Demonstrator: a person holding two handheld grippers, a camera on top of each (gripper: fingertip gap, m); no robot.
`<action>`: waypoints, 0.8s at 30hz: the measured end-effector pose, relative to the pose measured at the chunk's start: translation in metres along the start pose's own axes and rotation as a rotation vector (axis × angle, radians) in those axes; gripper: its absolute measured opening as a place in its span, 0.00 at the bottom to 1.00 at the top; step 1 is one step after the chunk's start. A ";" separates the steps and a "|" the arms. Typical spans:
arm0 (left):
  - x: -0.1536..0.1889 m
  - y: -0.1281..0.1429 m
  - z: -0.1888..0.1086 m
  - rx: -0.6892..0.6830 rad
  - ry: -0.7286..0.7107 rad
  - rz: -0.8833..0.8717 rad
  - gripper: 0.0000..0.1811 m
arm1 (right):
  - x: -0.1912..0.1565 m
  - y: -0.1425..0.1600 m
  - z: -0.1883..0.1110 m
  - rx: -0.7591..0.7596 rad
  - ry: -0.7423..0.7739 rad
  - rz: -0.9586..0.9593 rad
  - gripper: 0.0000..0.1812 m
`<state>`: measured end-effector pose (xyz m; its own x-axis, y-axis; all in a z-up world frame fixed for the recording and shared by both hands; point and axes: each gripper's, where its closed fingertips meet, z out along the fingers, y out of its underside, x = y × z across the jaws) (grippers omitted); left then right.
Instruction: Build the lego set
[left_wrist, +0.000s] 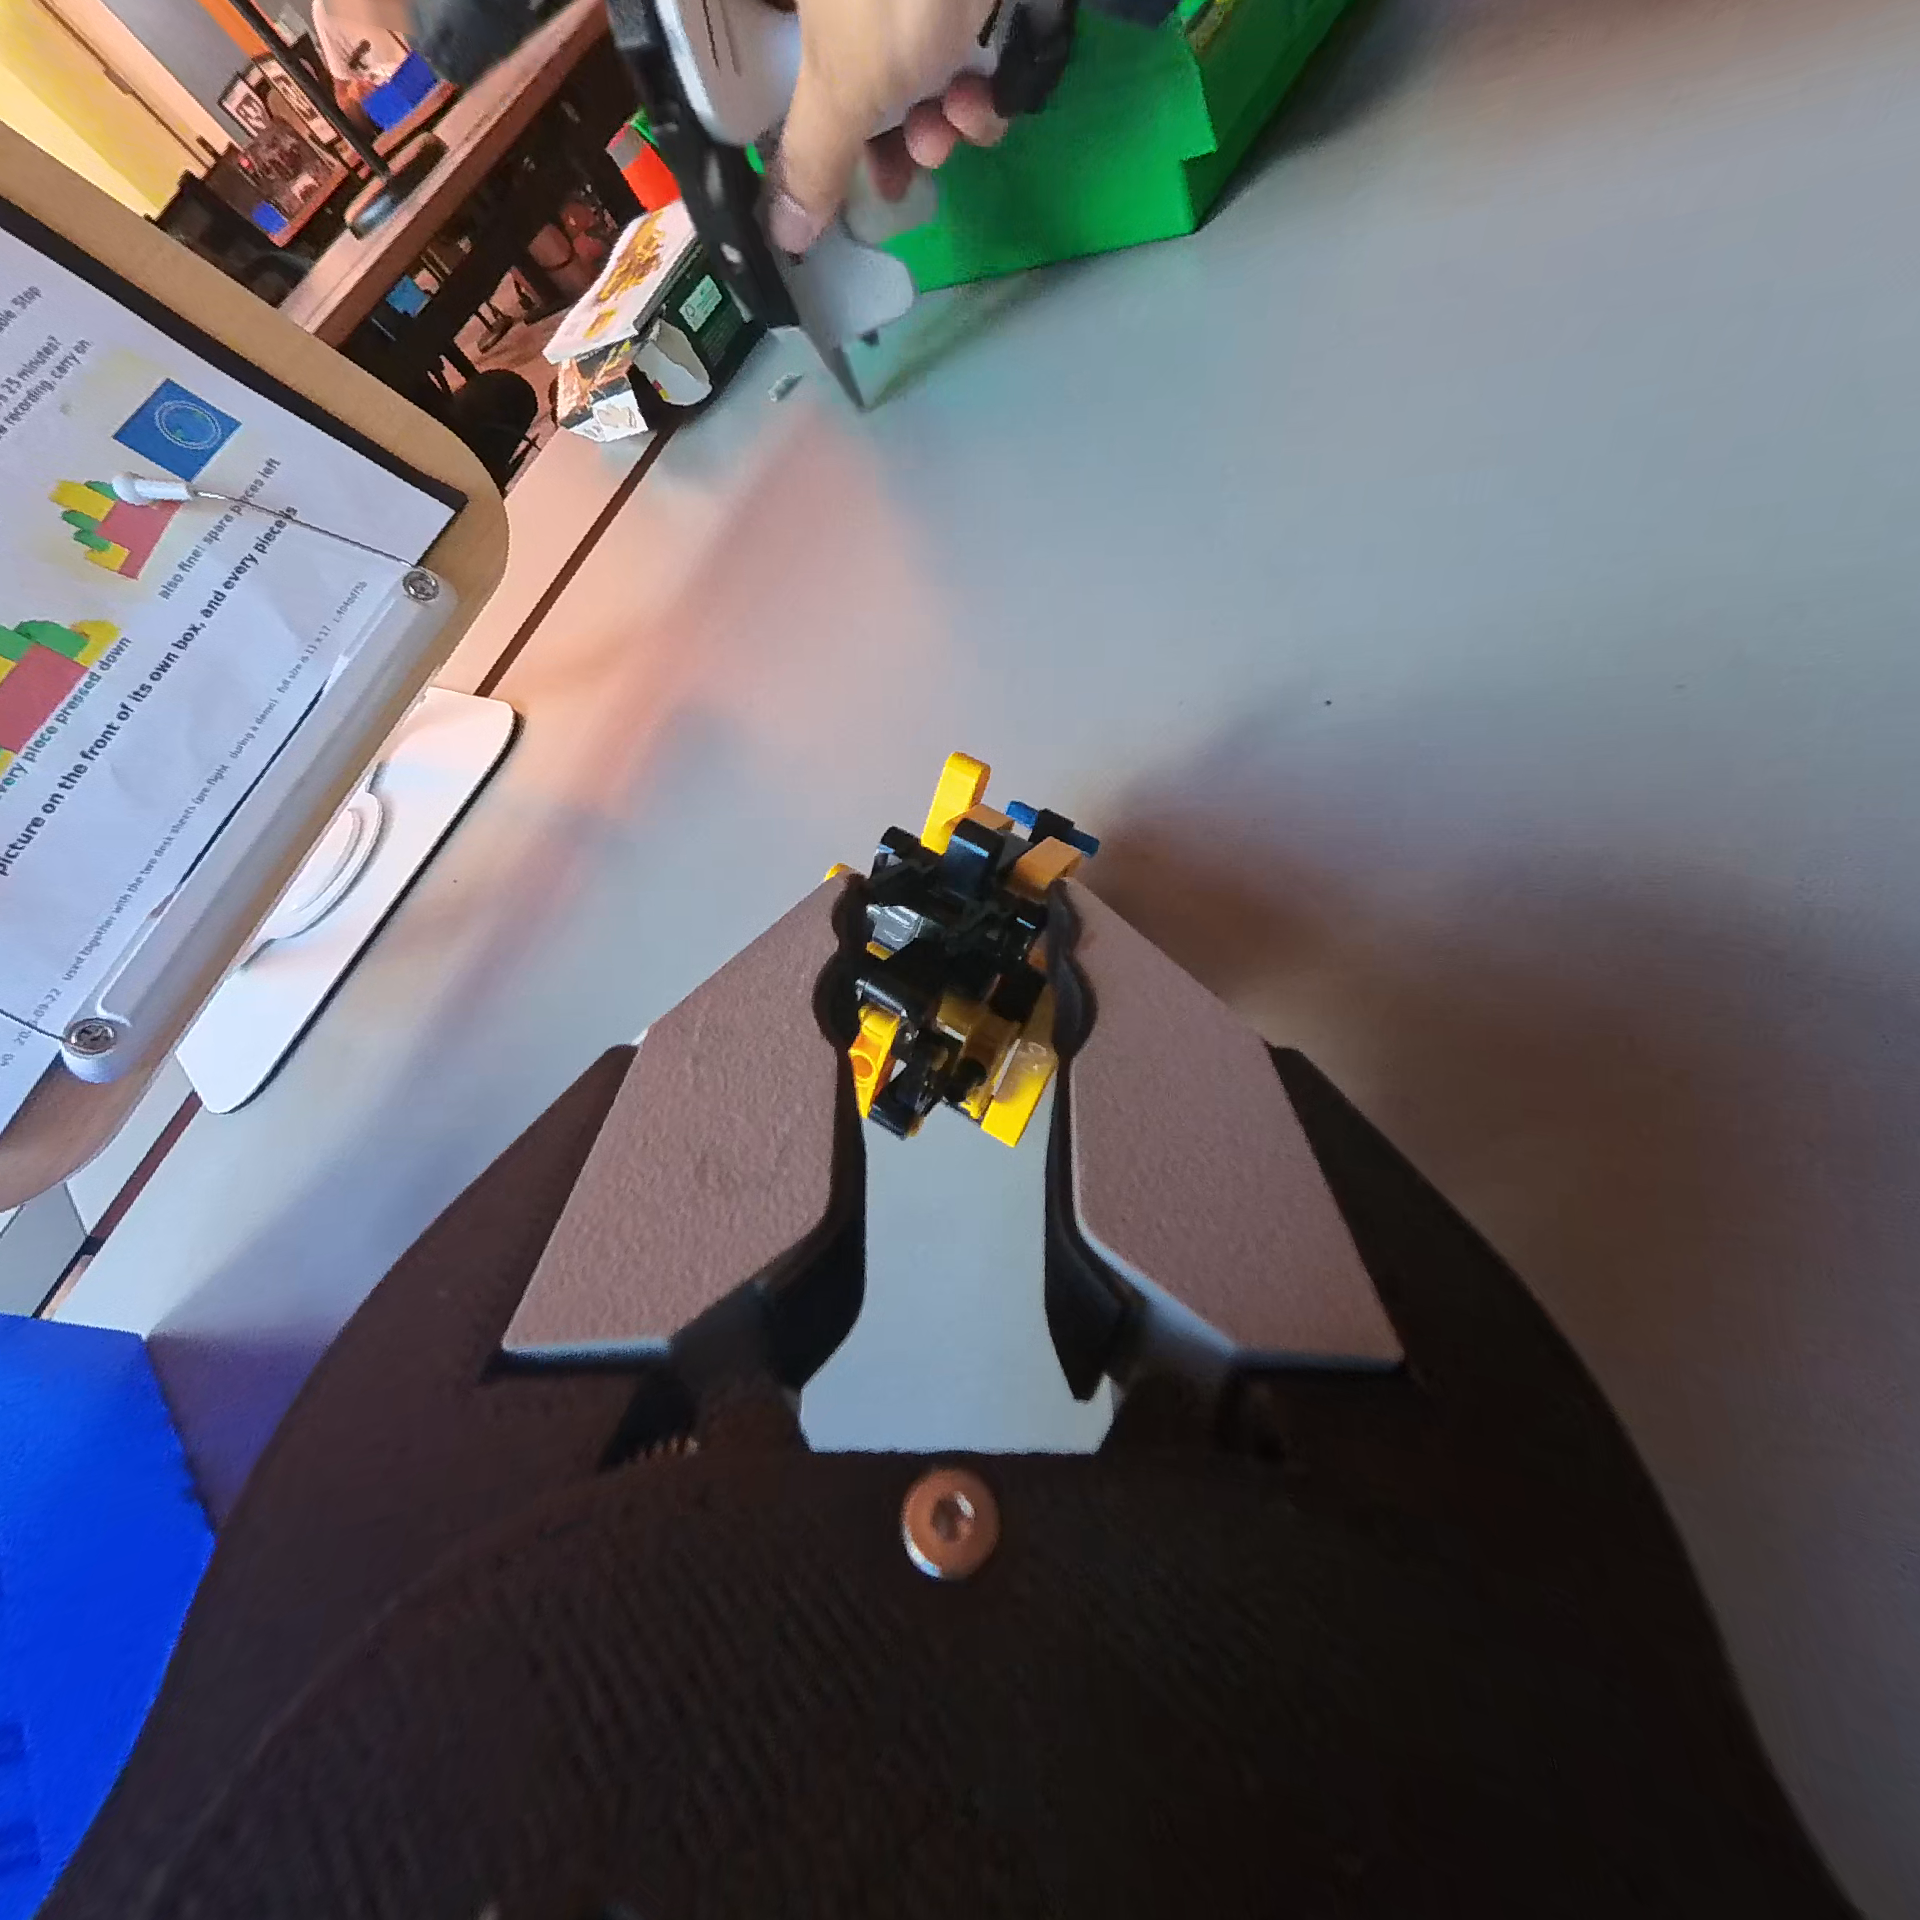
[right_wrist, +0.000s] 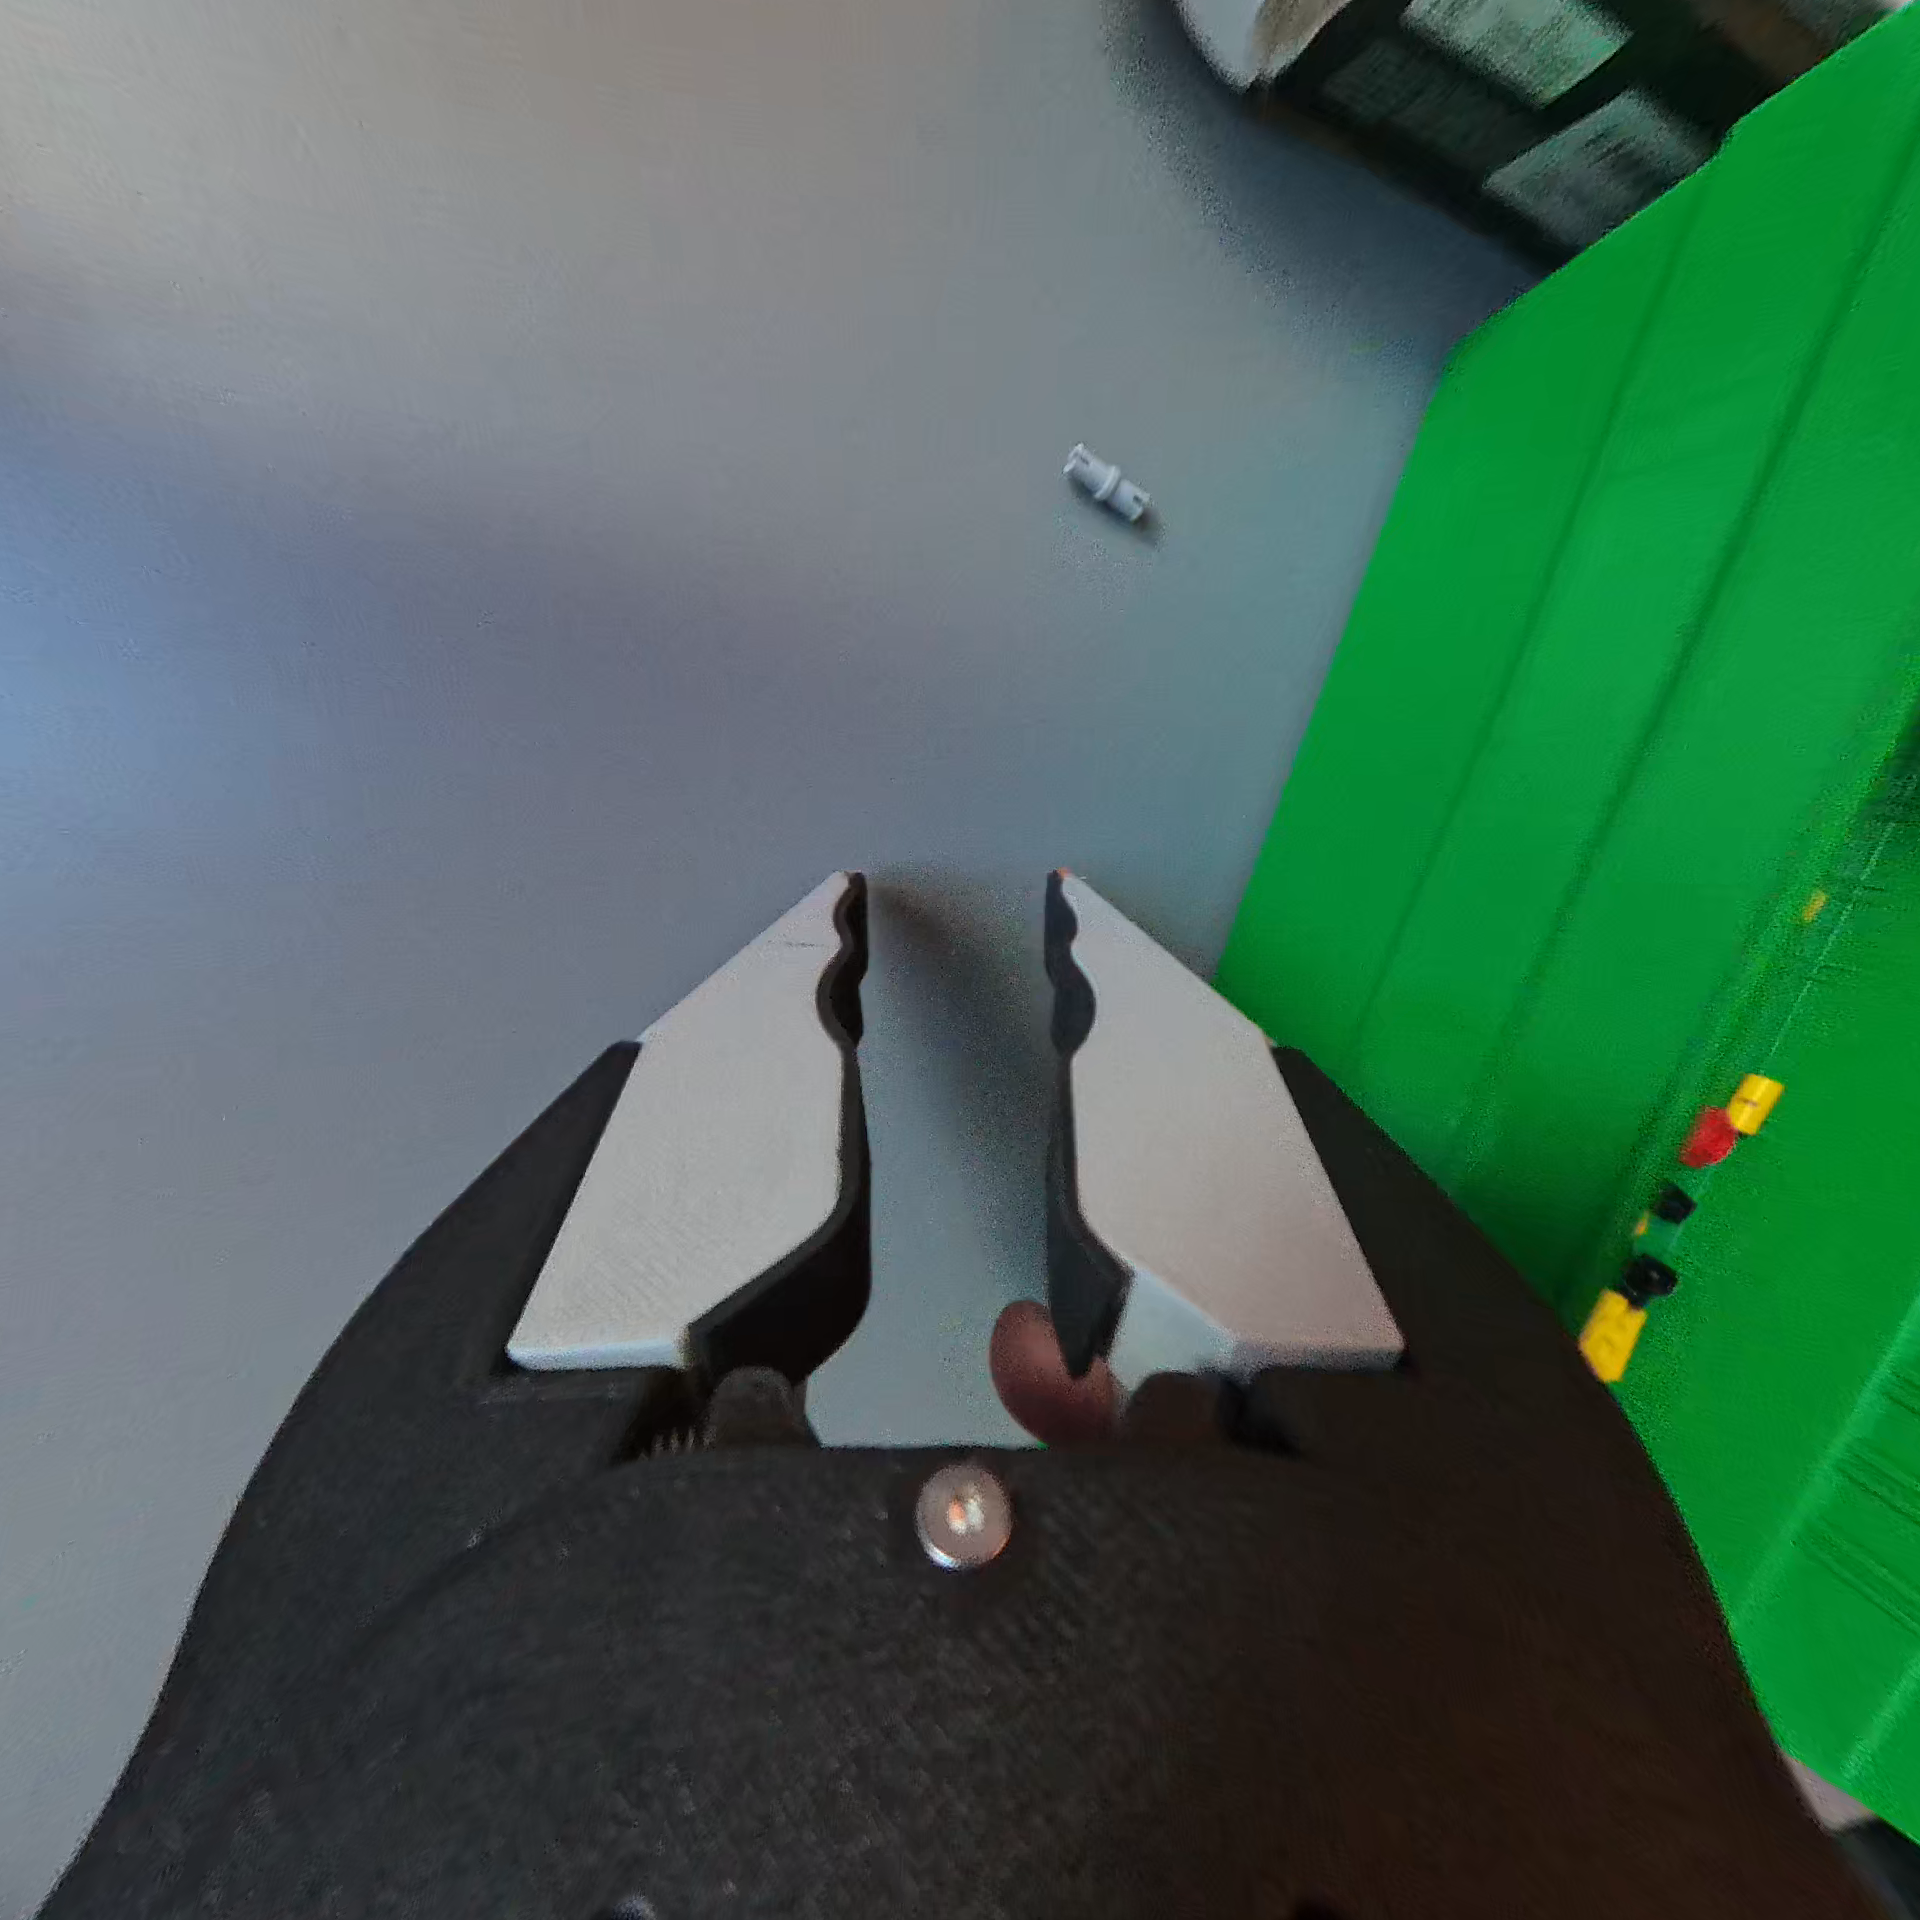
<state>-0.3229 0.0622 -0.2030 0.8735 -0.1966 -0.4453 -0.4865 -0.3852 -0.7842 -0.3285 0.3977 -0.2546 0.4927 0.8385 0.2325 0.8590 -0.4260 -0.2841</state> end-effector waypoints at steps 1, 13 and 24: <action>0.001 0.000 0.000 -0.002 0.003 -0.001 0.17 | 0.003 -0.008 -0.003 0.025 -0.003 0.018 0.20; -0.002 0.004 0.002 -0.017 0.006 -0.020 0.17 | 0.066 -0.108 0.041 0.210 0.149 0.202 0.16; 0.000 0.000 0.000 -0.005 0.023 -0.025 0.17 | 0.065 -0.124 0.058 0.190 0.113 0.210 0.11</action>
<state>-0.3226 0.0624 -0.2034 0.8857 -0.2077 -0.4151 -0.4642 -0.3946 -0.7930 -0.4113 0.5252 -0.2583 0.6782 0.6913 0.2493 0.7007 -0.5060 -0.5030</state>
